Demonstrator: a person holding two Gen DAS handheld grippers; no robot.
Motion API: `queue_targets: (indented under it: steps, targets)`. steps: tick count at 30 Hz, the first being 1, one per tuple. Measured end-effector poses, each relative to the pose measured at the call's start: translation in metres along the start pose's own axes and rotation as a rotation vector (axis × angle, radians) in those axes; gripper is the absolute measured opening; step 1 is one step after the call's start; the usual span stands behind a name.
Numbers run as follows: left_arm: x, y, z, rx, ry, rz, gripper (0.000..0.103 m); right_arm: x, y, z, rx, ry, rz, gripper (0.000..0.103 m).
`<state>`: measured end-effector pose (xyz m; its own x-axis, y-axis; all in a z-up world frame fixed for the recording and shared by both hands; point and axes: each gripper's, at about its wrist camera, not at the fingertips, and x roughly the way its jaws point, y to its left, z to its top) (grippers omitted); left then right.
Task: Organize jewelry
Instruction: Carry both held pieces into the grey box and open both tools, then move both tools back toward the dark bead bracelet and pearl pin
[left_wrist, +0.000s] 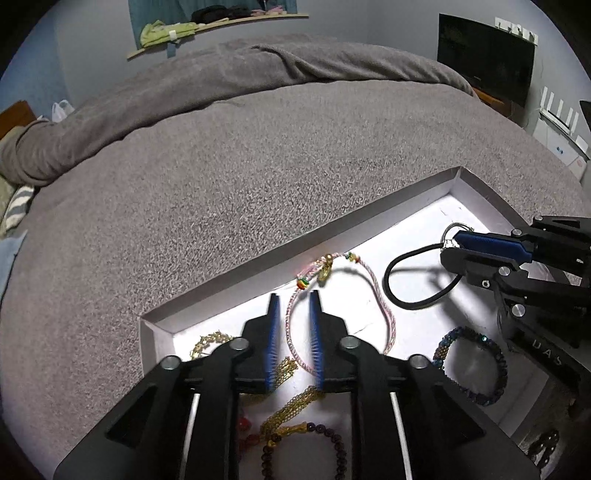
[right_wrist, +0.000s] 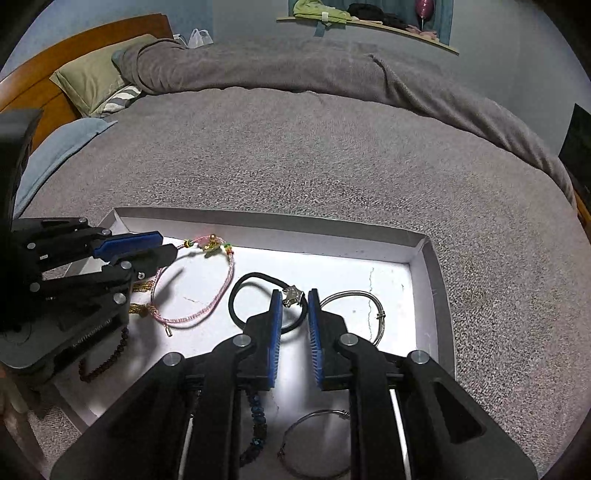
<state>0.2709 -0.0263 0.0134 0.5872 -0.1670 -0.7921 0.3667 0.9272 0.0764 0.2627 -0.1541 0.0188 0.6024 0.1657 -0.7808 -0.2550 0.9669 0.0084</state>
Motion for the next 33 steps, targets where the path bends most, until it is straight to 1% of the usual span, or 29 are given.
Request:
queue_targets:
  steps: [1, 2, 3, 4, 6, 9, 10, 11, 12, 13, 14, 15, 16, 17, 18, 19, 20, 22, 23, 25, 29, 33]
  targets:
    - [-0.002, -0.001, 0.000, 0.000, -0.009, 0.001, 0.026, -0.001, -0.001, 0.000, 0.003, -0.003, 0.005, 0.024]
    - [-0.003, 0.000, 0.000, -0.002, -0.018, 0.002, 0.029, -0.003, -0.002, 0.000, 0.007, -0.008, 0.005, 0.027]
    - [-0.006, 0.000, 0.000, -0.006, -0.030, 0.004, 0.030, -0.005, -0.002, 0.000, 0.010, -0.013, 0.004, 0.035]
    - [-0.009, 0.001, 0.000, -0.012, -0.045, 0.005, 0.032, -0.008, -0.003, -0.001, 0.016, -0.021, 0.003, 0.040]
    - [-0.017, 0.002, 0.000, -0.027, -0.069, 0.014, 0.036, -0.019, -0.006, -0.001, 0.024, -0.044, -0.007, 0.042]
    - [-0.030, 0.004, -0.001, -0.047, -0.095, 0.014, 0.044, -0.038, -0.012, -0.004, 0.040, -0.082, -0.020, 0.053]
    - [-0.036, 0.003, -0.002, -0.050, -0.108, 0.018, 0.051, -0.043, -0.013, -0.005, 0.045, -0.092, -0.026, 0.056]
    - [-0.041, 0.003, -0.003, -0.053, -0.121, 0.023, 0.059, -0.050, -0.015, -0.006, 0.051, -0.105, -0.032, 0.057]
    - [-0.047, 0.002, -0.004, -0.056, -0.138, 0.028, 0.063, -0.058, -0.017, -0.008, 0.061, -0.117, -0.036, 0.058]
    - [-0.053, 0.002, -0.007, -0.059, -0.150, 0.030, 0.068, -0.063, -0.019, -0.010, 0.069, -0.126, -0.038, 0.062]
    - [-0.057, 0.001, -0.009, -0.059, -0.157, 0.034, 0.070, -0.070, -0.020, -0.014, 0.077, -0.135, -0.040, 0.064]
    - [-0.063, -0.001, -0.012, -0.057, -0.163, 0.043, 0.070, -0.076, -0.021, -0.016, 0.082, -0.144, -0.043, 0.069]
    - [-0.068, -0.002, -0.015, -0.059, -0.170, 0.046, 0.073, -0.083, -0.021, -0.020, 0.084, -0.156, -0.046, 0.074]
    - [-0.072, -0.002, -0.016, -0.062, -0.175, 0.048, 0.078, -0.091, -0.021, -0.024, 0.084, -0.170, -0.049, 0.077]
    - [-0.079, -0.003, -0.019, -0.066, -0.186, 0.050, 0.079, -0.098, -0.020, -0.027, 0.083, -0.182, -0.052, 0.083]
    - [-0.083, -0.004, -0.021, -0.068, -0.192, 0.053, 0.080, -0.106, -0.020, -0.030, 0.082, -0.197, -0.055, 0.085]
    - [-0.089, -0.005, -0.024, -0.070, -0.201, 0.056, 0.081, -0.112, -0.019, -0.033, 0.083, -0.210, -0.057, 0.086]
    - [-0.101, -0.007, -0.029, -0.071, -0.218, 0.056, 0.085, -0.127, -0.017, -0.040, 0.088, -0.235, -0.050, 0.092]
    - [-0.107, -0.009, -0.032, -0.070, -0.230, 0.057, 0.087, -0.134, -0.018, -0.044, 0.093, -0.247, -0.043, 0.094]
    - [-0.118, -0.012, -0.037, -0.065, -0.252, 0.070, 0.088, -0.145, -0.017, -0.050, 0.104, -0.266, -0.031, 0.097]
    - [-0.138, -0.019, -0.049, -0.067, -0.286, 0.084, 0.092, -0.162, -0.011, -0.063, 0.112, -0.290, -0.020, 0.097]
    - [-0.154, -0.023, -0.065, -0.104, -0.310, 0.061, 0.095, -0.174, -0.009, -0.076, 0.116, -0.304, -0.024, 0.098]
